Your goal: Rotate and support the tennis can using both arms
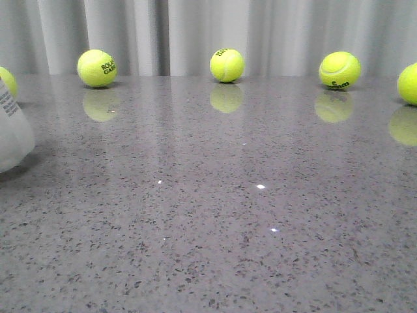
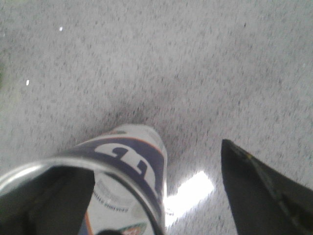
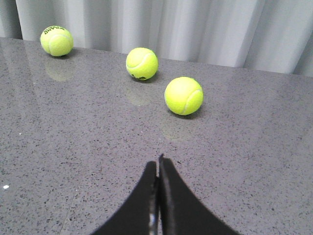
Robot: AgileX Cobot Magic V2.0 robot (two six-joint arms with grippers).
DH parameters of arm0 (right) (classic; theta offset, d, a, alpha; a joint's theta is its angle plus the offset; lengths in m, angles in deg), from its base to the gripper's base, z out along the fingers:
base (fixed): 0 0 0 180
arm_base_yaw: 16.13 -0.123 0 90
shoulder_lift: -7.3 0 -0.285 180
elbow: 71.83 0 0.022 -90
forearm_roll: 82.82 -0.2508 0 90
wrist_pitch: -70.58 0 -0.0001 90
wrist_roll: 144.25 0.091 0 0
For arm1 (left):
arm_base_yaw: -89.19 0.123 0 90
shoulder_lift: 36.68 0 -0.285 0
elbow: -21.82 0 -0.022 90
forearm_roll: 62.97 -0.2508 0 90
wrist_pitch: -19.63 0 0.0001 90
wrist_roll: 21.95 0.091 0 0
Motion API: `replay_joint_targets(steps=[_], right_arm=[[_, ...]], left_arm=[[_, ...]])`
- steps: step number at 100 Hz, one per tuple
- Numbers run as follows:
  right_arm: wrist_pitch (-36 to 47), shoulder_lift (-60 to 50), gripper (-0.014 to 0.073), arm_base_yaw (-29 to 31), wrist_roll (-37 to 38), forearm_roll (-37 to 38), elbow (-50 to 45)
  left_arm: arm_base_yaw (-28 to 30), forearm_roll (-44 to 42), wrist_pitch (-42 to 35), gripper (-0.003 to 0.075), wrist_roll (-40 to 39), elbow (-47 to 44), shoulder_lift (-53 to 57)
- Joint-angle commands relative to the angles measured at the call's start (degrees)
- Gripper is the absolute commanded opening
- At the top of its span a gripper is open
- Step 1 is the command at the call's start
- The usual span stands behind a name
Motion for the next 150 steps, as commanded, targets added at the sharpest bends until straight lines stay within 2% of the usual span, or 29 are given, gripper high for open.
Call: replay_joint_targets(steps=[1,22,64,82,104,123,150], right_arm=[[4.7,0.2,-0.0067,0.3,-0.1,-0.2,1.6],[4.7,0.2,-0.0067,0.3,-0.1,-0.2,1.6],[4.7,0.2,-0.0067,0.3,-0.1,-0.2,1.6],[4.7,0.2,-0.0067,0.3,-0.1,-0.2,1.6],[4.7,0.2,-0.0067,0.3,-0.1,-0.2,1.6],[4.7,0.2,-0.0067,0.3,-0.1,-0.2,1.6],[4.7,0.2,-0.0067,0.3,-0.1,-0.2,1.6]], left_arm=[[0.1,4.5,0.3,0.0524,-0.2,4.9,-1.7],[-0.3,5.4,0.3,0.0523,-0.2,9.4,-3.9],[-2.8,5.8,0.3,0.0523,-0.7,9.7,-3.0],[-2.6,5.0,0.2,0.0523,-3.1,9.7,1.3],[-2.5,-2.6,-4.2,0.0523,-9.2,9.0,10.1],[-2.5,-8.8,-12.1,0.0523,-15.9,1.6,20.8],[-2.5,-10.7,-31.3,0.0523,-18.8,-21.0,35.7]])
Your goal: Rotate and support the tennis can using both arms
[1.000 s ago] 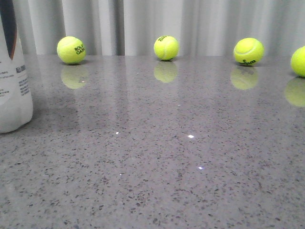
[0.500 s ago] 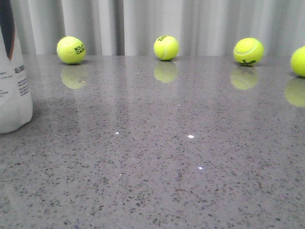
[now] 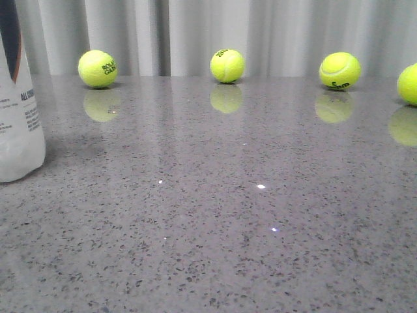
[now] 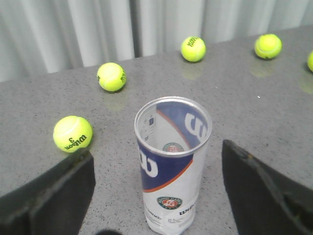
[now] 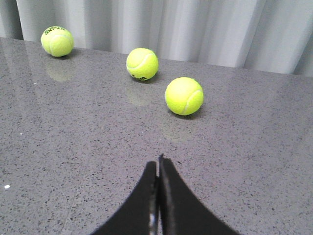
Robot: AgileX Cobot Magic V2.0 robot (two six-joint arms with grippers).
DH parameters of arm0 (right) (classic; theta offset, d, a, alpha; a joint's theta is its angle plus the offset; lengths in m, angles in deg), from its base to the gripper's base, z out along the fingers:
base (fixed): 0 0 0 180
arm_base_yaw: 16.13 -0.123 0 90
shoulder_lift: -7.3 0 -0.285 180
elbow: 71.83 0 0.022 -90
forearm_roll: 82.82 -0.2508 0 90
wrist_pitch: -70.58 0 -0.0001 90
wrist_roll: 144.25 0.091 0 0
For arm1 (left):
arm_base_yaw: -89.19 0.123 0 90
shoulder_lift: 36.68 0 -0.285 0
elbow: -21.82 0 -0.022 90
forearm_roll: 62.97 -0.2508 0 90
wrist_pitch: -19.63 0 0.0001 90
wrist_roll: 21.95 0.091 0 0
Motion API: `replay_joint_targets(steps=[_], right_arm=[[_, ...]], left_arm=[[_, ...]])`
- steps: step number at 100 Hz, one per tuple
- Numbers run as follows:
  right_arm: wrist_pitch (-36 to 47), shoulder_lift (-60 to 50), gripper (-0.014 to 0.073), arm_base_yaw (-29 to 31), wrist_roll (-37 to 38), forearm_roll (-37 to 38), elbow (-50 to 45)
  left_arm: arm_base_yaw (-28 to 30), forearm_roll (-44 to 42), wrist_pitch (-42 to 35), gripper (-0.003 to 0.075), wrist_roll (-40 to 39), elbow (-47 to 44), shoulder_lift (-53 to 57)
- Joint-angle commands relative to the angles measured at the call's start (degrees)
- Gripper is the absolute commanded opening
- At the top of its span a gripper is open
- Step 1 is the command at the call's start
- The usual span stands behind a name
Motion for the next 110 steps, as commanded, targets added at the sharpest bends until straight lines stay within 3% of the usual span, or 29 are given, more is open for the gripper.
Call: replay_joint_targets(steps=[1,25,46,64,85,110], right_arm=[[4.7,0.2,-0.0067,0.3,-0.1,-0.2,1.6],[4.7,0.2,-0.0067,0.3,-0.1,-0.2,1.6],[4.7,0.2,-0.0067,0.3,-0.1,-0.2,1.6],[4.7,0.2,-0.0067,0.3,-0.1,-0.2,1.6],[4.7,0.2,-0.0067,0.3,-0.1,-0.2,1.6],[4.7,0.2,-0.0067,0.3,-0.1,-0.2,1.6]], left_arm=[[-0.2,0.1,-11.8,0.0523,-1.2,-6.7,4.2],[-0.2,0.7,-34.6,0.0523,-1.2,-29.7,14.1],[-0.2,1.8,-51.2,0.048,-1.2,-41.9,16.6],[-0.2,1.8,-53.5,0.0337,-1.2,-43.4,16.6],[-0.2,1.8,-53.5,-0.002,-1.2,-43.4,16.6],[-0.2,1.8,-53.5,-0.0021,-1.2,-43.4,16.6]])
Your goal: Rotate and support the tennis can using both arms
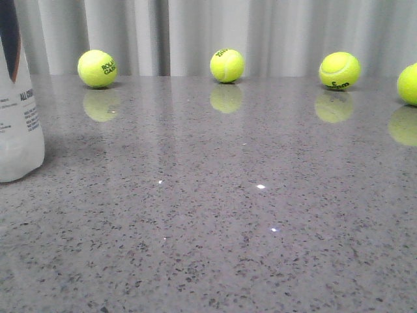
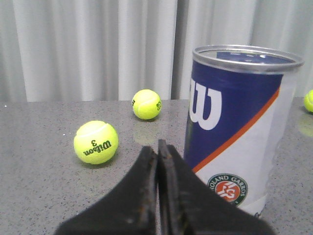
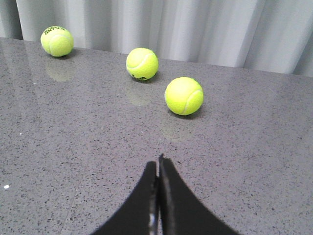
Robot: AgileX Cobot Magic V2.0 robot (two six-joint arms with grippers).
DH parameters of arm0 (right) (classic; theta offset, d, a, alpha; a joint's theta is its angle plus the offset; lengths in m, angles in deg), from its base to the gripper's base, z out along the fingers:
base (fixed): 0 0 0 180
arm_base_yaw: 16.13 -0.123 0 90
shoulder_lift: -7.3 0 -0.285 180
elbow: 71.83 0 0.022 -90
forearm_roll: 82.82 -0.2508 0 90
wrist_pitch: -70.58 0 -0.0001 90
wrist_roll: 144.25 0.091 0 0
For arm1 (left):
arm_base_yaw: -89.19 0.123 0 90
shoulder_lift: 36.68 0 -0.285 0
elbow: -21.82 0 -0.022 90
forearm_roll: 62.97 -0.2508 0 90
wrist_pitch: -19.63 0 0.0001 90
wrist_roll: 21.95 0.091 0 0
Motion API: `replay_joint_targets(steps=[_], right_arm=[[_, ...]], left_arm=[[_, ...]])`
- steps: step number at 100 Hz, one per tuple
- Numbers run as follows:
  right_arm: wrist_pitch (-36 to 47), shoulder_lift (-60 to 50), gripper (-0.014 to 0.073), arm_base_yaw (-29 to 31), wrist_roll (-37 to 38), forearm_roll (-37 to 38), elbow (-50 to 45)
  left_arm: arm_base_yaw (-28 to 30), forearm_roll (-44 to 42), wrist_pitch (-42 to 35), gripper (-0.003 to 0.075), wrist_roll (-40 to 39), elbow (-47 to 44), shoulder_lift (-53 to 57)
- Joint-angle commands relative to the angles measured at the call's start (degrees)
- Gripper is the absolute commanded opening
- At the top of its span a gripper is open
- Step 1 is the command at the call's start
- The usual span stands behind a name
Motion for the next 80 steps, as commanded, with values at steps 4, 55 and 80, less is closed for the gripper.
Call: replay_joint_targets(steps=[4,55,80], right_arm=[[4.7,0.2,-0.0067,0.3,-0.1,-0.2,1.6],[4.7,0.2,-0.0067,0.3,-0.1,-0.2,1.6],[4.7,0.2,-0.0067,0.3,-0.1,-0.2,1.6]], left_arm=[[-0.2,0.5,-4.9,-0.0021,-0.5,1.7,-0.3],[-0.2,0.5,-4.9,-0.0021,-0.5,1.6,-0.3],[0.9,-3.9,-6.4,-0.0021,-0.5,-2.2,1.5]])
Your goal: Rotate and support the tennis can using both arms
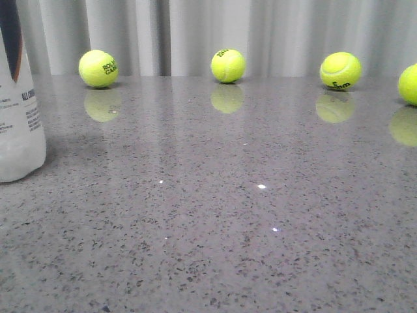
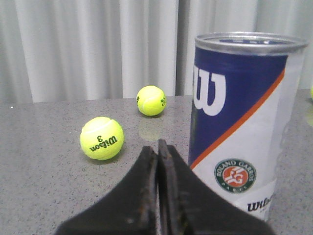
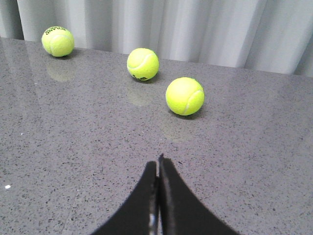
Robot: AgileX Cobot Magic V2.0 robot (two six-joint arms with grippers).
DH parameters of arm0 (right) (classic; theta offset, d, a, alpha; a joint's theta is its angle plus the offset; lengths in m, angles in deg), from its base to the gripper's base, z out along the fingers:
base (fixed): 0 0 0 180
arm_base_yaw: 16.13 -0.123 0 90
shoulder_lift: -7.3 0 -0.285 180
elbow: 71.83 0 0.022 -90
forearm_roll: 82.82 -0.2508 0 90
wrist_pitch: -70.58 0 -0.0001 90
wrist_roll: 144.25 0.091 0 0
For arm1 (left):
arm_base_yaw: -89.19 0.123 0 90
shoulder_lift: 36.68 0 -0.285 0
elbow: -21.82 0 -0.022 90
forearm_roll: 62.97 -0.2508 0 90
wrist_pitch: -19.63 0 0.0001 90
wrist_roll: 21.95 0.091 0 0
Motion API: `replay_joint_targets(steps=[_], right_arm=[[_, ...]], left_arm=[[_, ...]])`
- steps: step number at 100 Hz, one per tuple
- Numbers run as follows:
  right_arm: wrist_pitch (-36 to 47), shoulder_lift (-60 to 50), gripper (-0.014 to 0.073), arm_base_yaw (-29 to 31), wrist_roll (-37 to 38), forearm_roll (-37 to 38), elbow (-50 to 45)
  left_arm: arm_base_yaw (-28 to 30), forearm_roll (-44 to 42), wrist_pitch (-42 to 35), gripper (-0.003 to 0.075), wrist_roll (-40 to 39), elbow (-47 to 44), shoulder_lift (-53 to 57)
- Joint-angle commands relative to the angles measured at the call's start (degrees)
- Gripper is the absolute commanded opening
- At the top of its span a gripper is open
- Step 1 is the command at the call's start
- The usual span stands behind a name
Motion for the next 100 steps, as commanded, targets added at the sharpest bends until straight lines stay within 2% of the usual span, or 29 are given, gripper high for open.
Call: replay_joint_targets(steps=[1,43,54,100], right_arm=[[4.7,0.2,-0.0067,0.3,-0.1,-0.1,1.6],[4.7,0.2,-0.0067,0.3,-0.1,-0.1,1.6],[4.7,0.2,-0.0067,0.3,-0.1,-0.1,1.6],[4.7,0.2,-0.0067,0.3,-0.1,-0.1,1.6]], left_arm=[[1.0,-1.5,-4.9,-0.0021,-0.5,-0.1,0.9],[8.8,-3.7,-5.7,-0.0021,-0.6,-13.5,14.8],[9.6,-6.6,-7.6,-0.0021,-4.4,-16.3,17.9],[10.0,-7.9,-6.4,-0.0021,-5.2,-16.4,19.4]])
